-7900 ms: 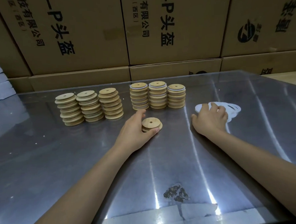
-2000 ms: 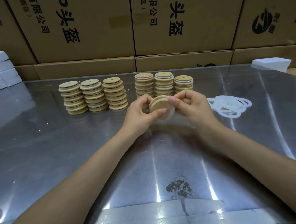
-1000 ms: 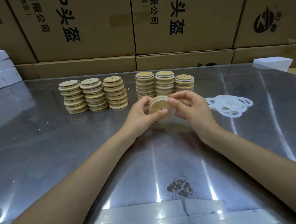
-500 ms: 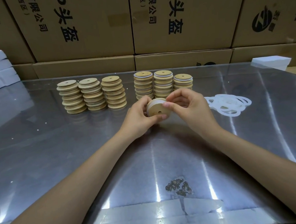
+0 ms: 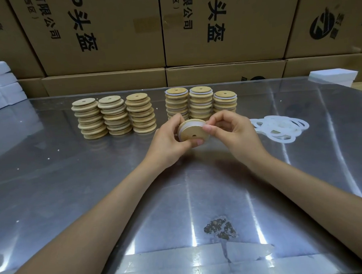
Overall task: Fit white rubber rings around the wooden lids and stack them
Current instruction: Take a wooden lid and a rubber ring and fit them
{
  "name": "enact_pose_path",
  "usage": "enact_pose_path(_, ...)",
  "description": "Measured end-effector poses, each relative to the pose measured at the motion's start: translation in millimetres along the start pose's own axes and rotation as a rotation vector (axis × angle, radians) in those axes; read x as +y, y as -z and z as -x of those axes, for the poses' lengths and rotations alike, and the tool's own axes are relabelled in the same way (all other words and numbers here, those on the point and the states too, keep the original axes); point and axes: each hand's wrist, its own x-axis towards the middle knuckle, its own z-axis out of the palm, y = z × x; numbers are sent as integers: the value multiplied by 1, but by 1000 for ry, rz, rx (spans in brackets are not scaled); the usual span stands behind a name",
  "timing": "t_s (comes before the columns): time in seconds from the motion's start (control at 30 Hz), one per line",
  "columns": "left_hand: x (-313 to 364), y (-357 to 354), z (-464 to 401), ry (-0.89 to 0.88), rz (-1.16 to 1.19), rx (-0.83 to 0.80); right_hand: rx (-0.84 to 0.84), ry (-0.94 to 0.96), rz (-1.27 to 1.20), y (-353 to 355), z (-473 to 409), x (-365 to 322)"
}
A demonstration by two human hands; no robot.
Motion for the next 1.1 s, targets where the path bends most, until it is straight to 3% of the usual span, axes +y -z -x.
enact_pose_path(0.37, 0, -1, 1, -9, -30, -16, 56, -180, -179, 0, 1, -2)
enact_pose_path(0.87, -1, -3, 2, 5, -36, -13, -32, -36, -40, 3, 0, -4)
enact_pose_path(1.1, 1, 0, 2, -68, -143, 10, -25, -103, -99, 2, 1, -4)
